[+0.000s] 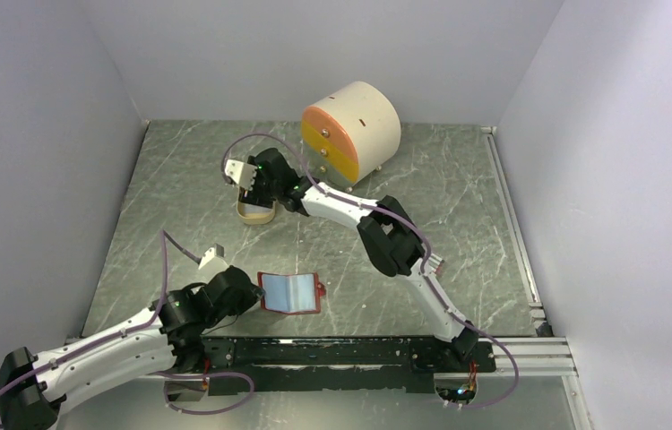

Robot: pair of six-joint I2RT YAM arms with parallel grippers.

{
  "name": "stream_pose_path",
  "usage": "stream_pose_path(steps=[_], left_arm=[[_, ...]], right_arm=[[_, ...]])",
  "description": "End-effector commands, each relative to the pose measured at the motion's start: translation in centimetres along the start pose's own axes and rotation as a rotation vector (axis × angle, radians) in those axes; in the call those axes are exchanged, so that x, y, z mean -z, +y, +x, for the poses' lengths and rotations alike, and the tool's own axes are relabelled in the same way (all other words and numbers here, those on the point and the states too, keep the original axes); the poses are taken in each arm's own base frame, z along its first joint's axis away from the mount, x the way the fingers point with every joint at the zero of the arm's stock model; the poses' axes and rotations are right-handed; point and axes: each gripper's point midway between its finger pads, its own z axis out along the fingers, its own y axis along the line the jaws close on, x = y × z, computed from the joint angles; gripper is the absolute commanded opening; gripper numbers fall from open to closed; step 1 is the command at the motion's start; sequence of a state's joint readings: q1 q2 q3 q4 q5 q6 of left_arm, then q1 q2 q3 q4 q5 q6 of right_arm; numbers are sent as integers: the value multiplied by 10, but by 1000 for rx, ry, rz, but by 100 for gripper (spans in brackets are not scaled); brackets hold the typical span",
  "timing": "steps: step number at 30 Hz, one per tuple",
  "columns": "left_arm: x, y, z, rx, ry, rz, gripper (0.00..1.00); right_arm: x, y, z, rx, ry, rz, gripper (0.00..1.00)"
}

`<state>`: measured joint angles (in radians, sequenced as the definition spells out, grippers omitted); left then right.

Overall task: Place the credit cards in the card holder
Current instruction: Pick up the credit card from the storage box.

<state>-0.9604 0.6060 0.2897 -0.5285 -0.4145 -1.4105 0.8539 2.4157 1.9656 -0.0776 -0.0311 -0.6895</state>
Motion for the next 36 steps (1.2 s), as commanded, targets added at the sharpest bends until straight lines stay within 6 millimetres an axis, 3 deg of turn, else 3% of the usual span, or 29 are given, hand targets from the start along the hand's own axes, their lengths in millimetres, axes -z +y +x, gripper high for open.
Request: stream_pose_path(steps=[1,13,26,28,32,36], left_arm=[[2,1,-1,-2,-5,-2,9],[1,2,-1,3,-8,-5,9],[1,1,0,2,-1,-3,9],[1,1,0,3,-1,1,9],[2,1,0,4,-1,1,9],[2,1,1,4,3,1,9]], right_arm=[[-9,-8,-5,59,-5,42,72],[-19,-17,-4,99,4,84,58],[-12,-27,-13,87,-7,96,49],[-10,-24,-15,91,-14,79,51],[-10,-12,-7,105,-8,44,67],[-14,-6,-1,105,6,28,70]])
